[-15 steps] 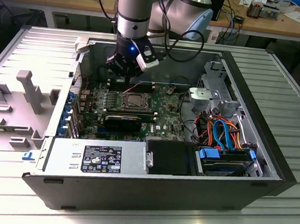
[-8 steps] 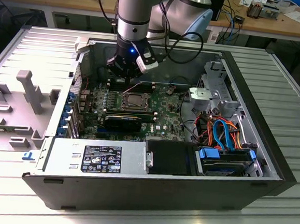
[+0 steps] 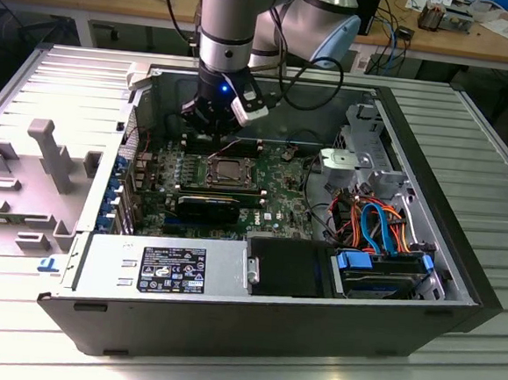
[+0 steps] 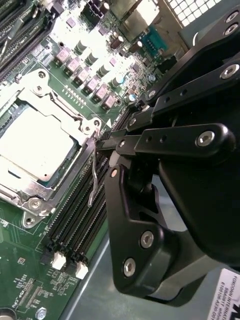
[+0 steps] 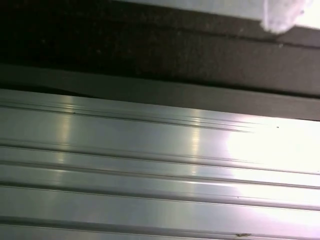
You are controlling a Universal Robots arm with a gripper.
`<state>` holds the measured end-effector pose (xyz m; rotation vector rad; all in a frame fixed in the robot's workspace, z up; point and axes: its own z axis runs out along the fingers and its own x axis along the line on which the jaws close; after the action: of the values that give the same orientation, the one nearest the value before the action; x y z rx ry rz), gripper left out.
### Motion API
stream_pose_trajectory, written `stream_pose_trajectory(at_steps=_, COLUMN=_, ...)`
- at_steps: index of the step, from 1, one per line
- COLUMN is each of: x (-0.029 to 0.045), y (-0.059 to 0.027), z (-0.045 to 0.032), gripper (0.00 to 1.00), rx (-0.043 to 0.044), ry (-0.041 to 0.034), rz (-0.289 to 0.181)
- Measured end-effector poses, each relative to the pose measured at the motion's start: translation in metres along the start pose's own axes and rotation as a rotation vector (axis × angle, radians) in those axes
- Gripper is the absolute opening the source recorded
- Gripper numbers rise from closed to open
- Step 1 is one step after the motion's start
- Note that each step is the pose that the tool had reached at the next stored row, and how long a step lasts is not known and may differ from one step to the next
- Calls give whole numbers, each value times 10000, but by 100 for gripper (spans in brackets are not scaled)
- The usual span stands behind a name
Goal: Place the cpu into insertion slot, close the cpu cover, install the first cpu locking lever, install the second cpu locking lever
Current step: 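Install the first cpu locking lever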
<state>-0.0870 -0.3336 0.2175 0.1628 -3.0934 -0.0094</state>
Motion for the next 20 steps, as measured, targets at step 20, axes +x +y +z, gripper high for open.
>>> stream_pose_trajectory(at_steps=20, x=-205, y=-21, z=113, gripper=11, rx=1, ry=-1, rz=-3)
